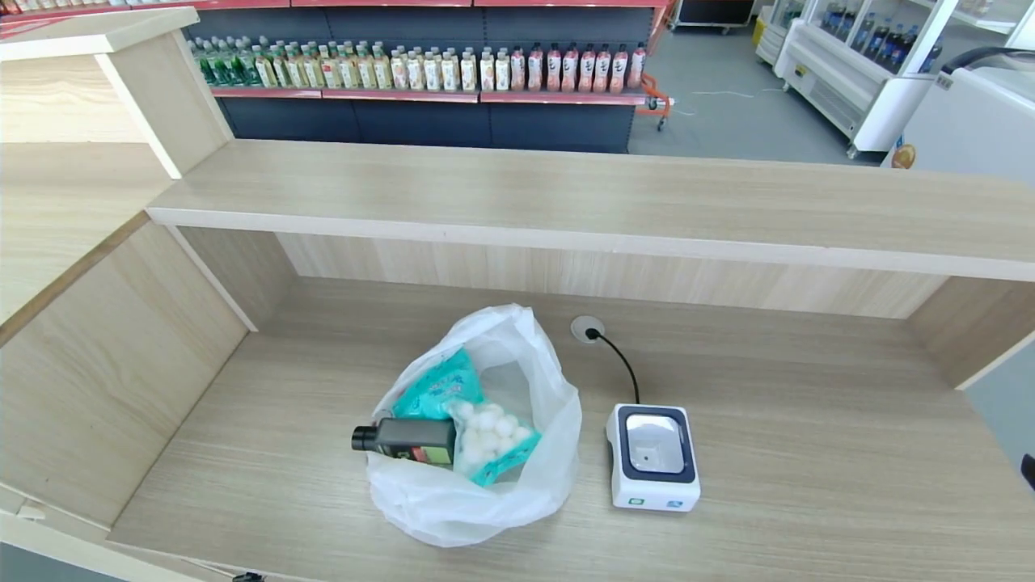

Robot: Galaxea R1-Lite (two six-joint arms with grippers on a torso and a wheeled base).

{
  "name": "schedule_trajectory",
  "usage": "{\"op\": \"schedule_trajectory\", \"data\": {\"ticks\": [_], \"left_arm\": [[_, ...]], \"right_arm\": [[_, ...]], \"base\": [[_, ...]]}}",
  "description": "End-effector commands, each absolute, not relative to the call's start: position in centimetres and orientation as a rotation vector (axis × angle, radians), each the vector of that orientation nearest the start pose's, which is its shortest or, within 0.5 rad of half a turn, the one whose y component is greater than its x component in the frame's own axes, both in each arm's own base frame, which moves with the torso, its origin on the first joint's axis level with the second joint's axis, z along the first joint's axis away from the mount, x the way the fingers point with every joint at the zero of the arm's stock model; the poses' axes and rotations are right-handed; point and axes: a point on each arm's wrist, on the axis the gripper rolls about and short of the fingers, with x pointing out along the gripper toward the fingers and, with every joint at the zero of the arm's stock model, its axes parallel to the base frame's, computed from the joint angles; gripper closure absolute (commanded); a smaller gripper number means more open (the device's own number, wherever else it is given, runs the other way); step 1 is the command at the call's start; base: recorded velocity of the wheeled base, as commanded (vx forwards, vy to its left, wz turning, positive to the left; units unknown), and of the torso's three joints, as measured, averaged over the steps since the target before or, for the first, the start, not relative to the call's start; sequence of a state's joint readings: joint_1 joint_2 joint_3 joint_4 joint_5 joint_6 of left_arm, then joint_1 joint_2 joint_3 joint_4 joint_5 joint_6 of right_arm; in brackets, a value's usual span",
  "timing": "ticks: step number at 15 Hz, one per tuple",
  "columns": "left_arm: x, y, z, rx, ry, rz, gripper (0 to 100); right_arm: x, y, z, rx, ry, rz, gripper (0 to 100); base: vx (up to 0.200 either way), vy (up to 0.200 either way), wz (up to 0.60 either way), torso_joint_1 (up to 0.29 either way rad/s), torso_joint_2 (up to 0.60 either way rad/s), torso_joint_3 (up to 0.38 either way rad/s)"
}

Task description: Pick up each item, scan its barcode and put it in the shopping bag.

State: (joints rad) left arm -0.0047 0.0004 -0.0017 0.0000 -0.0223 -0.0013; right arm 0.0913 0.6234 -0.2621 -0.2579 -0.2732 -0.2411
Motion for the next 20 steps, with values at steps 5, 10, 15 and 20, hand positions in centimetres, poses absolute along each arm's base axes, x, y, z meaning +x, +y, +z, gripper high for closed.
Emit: {"op": "schedule_trajectory", "data": {"ticks": [5,10,15,20], "left_arm": [[-2.3,0.0,7.6,-0.002,-0.002,-0.026,0],[-2.3,0.0,7.6,-0.005,-0.001,-0.026,0],[-2.3,0.0,7.6,-0.005,-0.001,-0.026,0],[-2.3,0.0,7.6,0.000,0.000,-0.029,0]], "right_arm": [[3.4,-0.3,12.6,-0.196,0.207,-0.169,0],[-1.4,-0.7,8.3,-0.152,0.112,-0.126,0],[-1.6,-0.7,8.2,-0.083,0.083,-0.118,0],[-1.6,-0.6,8.2,-0.088,0.079,-0.117,0]], "base": [[-0.200,0.000,0.00,0.004,0.00,0.002],[0.000,0.000,0.00,0.000,0.00,0.000],[0.000,0.000,0.00,0.000,0.00,0.000],[0.040,0.000,0.00,0.000,0.00,0.000]]}}
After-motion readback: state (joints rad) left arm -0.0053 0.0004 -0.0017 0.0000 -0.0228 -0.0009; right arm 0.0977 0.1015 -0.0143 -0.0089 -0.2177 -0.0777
